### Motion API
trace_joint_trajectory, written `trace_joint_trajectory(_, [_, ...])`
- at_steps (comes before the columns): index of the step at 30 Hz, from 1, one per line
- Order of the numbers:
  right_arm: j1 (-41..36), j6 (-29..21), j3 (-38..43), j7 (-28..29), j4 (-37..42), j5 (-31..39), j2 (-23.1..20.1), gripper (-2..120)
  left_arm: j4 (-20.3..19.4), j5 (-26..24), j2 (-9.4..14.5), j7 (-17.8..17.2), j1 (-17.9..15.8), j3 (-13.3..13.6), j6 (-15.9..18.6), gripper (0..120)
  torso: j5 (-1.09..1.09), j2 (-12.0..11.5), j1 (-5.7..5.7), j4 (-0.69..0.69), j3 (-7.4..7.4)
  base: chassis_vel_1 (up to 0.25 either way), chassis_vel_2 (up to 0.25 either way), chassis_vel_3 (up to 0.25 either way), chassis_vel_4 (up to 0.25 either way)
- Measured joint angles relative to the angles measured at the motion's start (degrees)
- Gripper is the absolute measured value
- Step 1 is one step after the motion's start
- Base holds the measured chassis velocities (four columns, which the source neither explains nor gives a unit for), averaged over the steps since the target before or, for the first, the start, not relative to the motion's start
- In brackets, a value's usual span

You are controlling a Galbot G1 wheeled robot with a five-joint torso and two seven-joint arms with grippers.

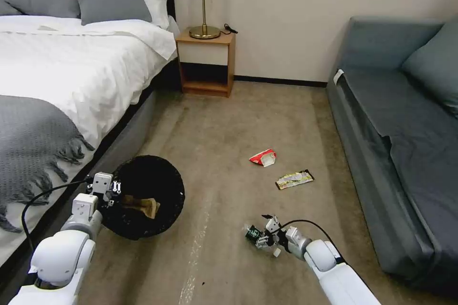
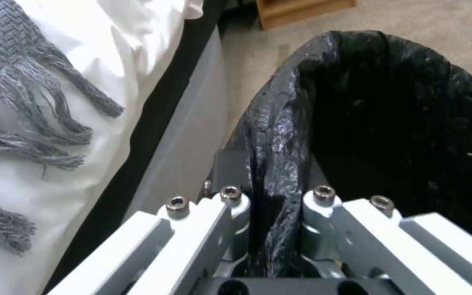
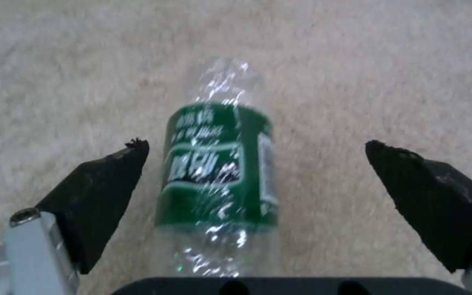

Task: Pick up the trash bin, then pick up the garbage on the floor and place it into the trash bin.

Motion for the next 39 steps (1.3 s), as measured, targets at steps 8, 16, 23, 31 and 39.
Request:
trace_joint_trajectory(8, [0.70,1.02,0.19,-0.09,-3.81,-1.97,0.86,100,-0.14,0.00,-0.37,0.19,0.08,0.52,-0.05,7,0.00,0.00,0.00,0.00,0.00,0.000,0.000,0.000,0.000])
trace_joint_trajectory(16, [1.29,1.79,1.00,-0.42,-6.01,-2.30,0.87,85,-0.97,0.02,-0.75,0.24,0.15,1.52,-0.05,7,0.01,0.00,0.00,0.00,0.00,0.000,0.000,0.000,0.000])
trace_joint_trajectory(23, [1.19,2.08,1.19,-0.61,-6.20,-2.46,0.88,62,-1.37,0.05,-0.90,0.30,-0.09,1.96,0.18,7,0.01,0.00,0.00,0.00,0.00,0.000,0.000,0.000,0.000])
trace_joint_trajectory(31, [0.82,2.61,1.89,-0.61,-6.13,-2.20,1.08,33,-2.15,0.14,-0.93,0.02,-0.60,3.10,0.47,7,0.01,0.00,0.00,0.00,0.00,0.000,0.000,0.000,0.000])
trace_joint_trajectory(39, [0.31,1.99,2.85,-0.58,-1.55,2.10,-0.08,23,-2.31,0.20,-0.97,-0.23,-0.84,3.65,0.40,7,0.01,0.00,0.00,0.00,0.00,0.000,0.000,0.000,0.000])
